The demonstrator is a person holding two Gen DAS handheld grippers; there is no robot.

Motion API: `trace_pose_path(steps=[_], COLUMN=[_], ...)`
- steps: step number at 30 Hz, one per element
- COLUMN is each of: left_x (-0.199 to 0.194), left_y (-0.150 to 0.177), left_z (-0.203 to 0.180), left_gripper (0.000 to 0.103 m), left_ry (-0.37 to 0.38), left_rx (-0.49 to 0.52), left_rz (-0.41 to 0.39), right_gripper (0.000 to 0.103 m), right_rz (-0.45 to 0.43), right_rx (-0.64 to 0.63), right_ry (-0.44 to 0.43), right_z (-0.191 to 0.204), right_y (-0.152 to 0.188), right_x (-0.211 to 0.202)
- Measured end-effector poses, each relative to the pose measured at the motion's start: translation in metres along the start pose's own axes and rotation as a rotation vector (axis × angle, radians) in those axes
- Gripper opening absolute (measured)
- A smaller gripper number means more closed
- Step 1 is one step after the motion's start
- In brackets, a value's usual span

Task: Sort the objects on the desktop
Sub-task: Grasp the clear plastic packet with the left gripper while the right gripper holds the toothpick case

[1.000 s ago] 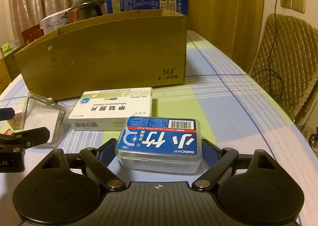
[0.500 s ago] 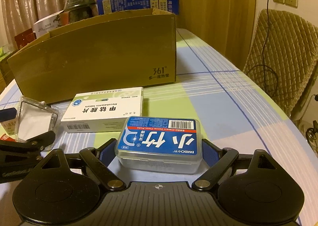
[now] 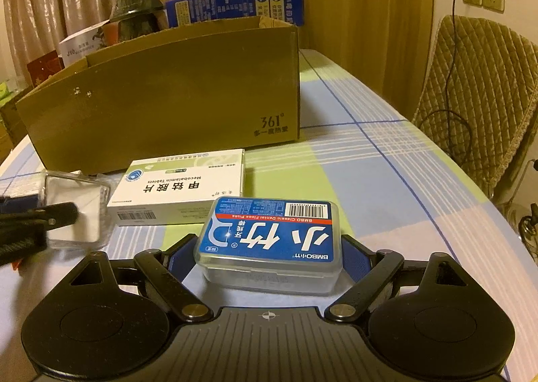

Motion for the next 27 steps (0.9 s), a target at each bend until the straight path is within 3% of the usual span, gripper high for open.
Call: trace_pose_path(steps=[4, 9, 10, 11, 13, 17, 27], left_x=[-0.012, -0.019, -0.02, -0.022, -0.023, -0.013, 0.032], left_y=[0.008, 0.016, 0.015, 0.013, 0.008, 0.0, 0.006], left_z=[0.007, 0.007, 0.006, 0.006, 0.003, -0.008, -0.02], left_gripper=[0.023, 0.022, 0.027, 0.048, 0.071, 0.078, 0.082], left_ry=[0.034, 0.029, 0.008, -0.018, -0.026, -0.033, -0.112], left_rx=[-0.083, -0.096, -0.078, -0.06, -0.043, 0.027, 0.143], left_rz=[0.026, 0.044, 0.038, 0.027, -0.003, -0.027, 0.041], right_gripper=[0.085, 0.085, 0.086, 0.086, 0.086, 0.086, 0.086], right_rz=[0.002, -0.002, -0.001, 0.001, 0.006, 0.013, 0.021], right_rx=[0.005, 0.003, 0.003, 0.003, 0.007, 0.015, 0.022], right_ry=[-0.007, -0.016, -0.017, -0.018, -0.018, -0.014, -0.018], right_z=[-0.001, 0.001, 0.001, 0.002, 0.001, -0.001, 0.0], right_y=[0.0, 0.001, 0.001, 0.001, 0.002, 0.002, 0.002], right_x=[-0.003, -0.007, -0.007, -0.006, -0.005, -0.002, 0.002])
Point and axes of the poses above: each gripper's, at about its wrist camera, not at the fingertips, and x roughly the way its jaws point, z to its left, y to its underside, the point moved 9 cm from there along x, roughly the way its jaws point, and after that the axes turned 14 degrees about y, right-handed, at the moved point
